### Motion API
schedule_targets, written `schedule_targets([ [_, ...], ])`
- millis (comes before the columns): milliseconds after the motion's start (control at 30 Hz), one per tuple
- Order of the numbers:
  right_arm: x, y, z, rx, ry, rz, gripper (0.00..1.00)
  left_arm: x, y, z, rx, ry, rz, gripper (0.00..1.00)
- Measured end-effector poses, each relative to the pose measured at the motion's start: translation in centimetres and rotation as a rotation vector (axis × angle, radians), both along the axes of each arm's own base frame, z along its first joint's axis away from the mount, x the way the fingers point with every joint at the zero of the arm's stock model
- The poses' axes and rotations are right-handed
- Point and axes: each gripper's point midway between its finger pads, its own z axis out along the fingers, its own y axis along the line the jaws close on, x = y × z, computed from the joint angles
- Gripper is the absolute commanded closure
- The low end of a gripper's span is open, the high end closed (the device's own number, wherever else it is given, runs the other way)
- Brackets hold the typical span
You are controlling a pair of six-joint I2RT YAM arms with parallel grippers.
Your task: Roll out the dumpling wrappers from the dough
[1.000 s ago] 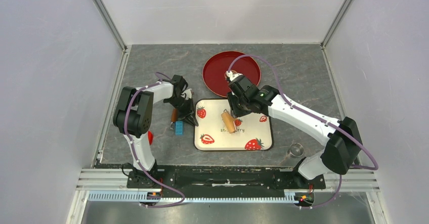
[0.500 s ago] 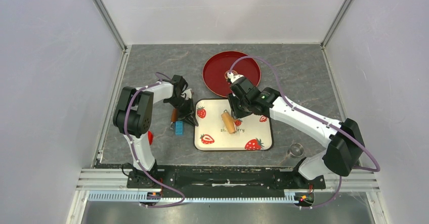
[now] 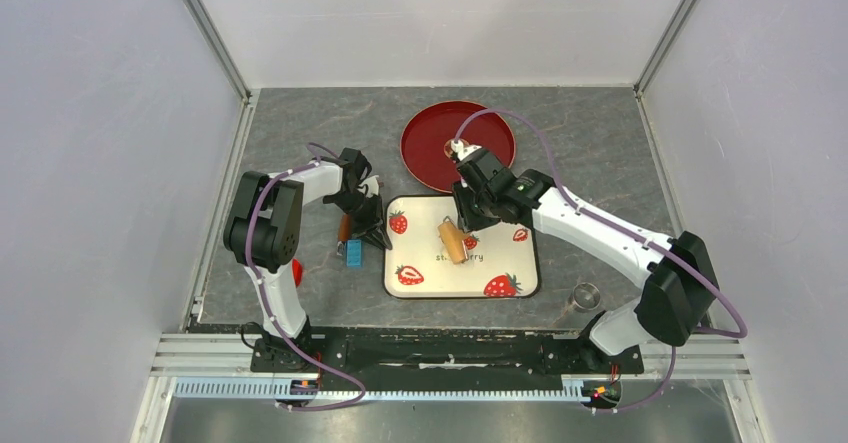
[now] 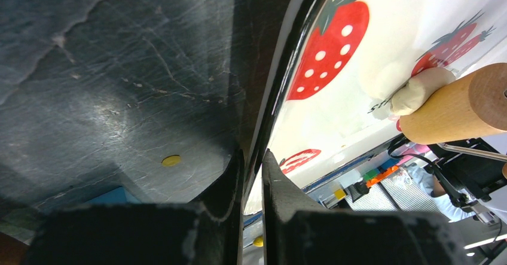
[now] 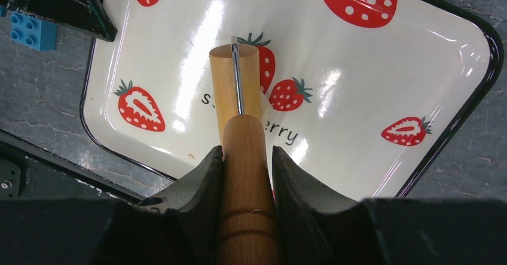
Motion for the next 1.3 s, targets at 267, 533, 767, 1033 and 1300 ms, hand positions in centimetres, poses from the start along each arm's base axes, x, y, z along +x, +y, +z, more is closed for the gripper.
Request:
schedule_targets([
  [267,0.2,-0.1,-0.2,0.001,-0.004,0.013,1.0,0.0,0.0,0.0,0.0,0.0,0.0,0.98],
  [533,0.1,-0.2,-0.4,0.007,-0.018,0.017,1.0,0.0,0.0,0.0,0.0,0.0,0.0,0.98],
  [767,0.1,-0.4,-0.7,0.017,-0.037,0.024,1.0,0.0,0.0,0.0,0.0,0.0,0.0,0.98],
  [1033,0.5,-0.3,-0.9,0.021,-0.057,0.042,1.0,0.0,0.0,0.0,0.0,0.0,0.0,0.98],
  [1300,0.8,-0.2,-1.1,0.026,-0.077,0.053,1.0,0.0,0.0,0.0,0.0,-0.001,0.0,0.98],
])
